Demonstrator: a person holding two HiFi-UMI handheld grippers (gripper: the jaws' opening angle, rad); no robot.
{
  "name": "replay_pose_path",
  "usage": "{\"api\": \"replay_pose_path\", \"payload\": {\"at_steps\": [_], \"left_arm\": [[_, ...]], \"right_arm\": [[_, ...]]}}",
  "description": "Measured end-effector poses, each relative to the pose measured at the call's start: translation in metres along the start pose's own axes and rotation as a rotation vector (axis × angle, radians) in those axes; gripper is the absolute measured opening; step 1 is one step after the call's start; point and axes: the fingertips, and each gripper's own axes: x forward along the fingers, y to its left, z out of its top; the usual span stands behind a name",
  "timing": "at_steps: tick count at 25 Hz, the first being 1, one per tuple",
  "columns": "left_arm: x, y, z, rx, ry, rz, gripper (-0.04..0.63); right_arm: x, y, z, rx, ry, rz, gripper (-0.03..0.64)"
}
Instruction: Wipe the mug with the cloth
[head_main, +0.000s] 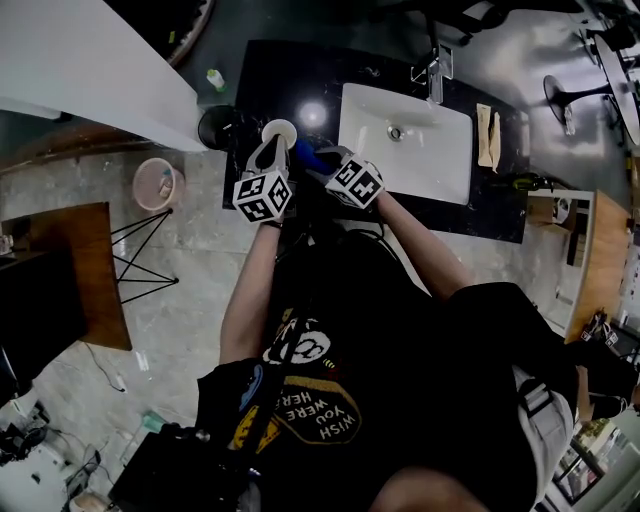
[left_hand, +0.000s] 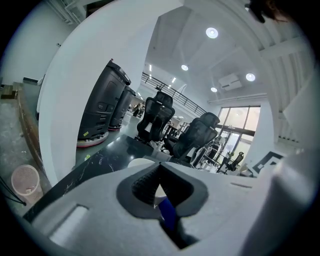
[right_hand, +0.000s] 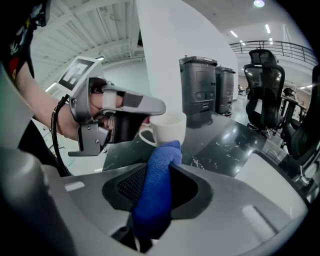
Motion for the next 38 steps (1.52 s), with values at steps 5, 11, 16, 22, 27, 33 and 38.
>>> {"api": "replay_pose_path", "payload": {"at_steps": [5, 11, 16, 22, 27, 33, 38], "left_arm": [[-0.005, 0.008, -0.001, -0.016, 0.003, 0.015, 0.003], [-0.004, -0.001, -0.003, -0.009, 0.008, -0.028, 0.005], [-0.001, -0.005, -0.005, -0.007, 0.008, -0.032, 0.005], [-0.004, -0.003, -0.005, -0.024, 0.008, -0.033, 0.005], [-0.001, -0.003, -0.004, -0.037, 0.001, -0.03, 0.005], [-0.002, -0.003, -0.002, -0.045, -0.008, -0.02, 0.005], [-0.006, 0.002, -0.001, -0.065, -0.013, -0.012, 0.005]], "right_arm": [[-0.019, -0.055, 0.021, 0.114, -0.078, -0.151, 0.133], [0.01, -0.047, 0.04, 0.021, -0.025, -0.133, 0.134], [-0.001, -0.002, 0.01, 0.012, -0.02, -0.032, 0.135], [-0.012, -0.069, 0.037, 0.11, -0.093, -0.163, 0.135], [0.006, -0.05, 0.044, 0.013, -0.012, -0.099, 0.135], [-0.015, -0.012, 0.024, 0.042, -0.022, -0.042, 0.134], [-0.023, -0.076, 0.051, 0.215, -0.124, -0.177, 0.133]]}}
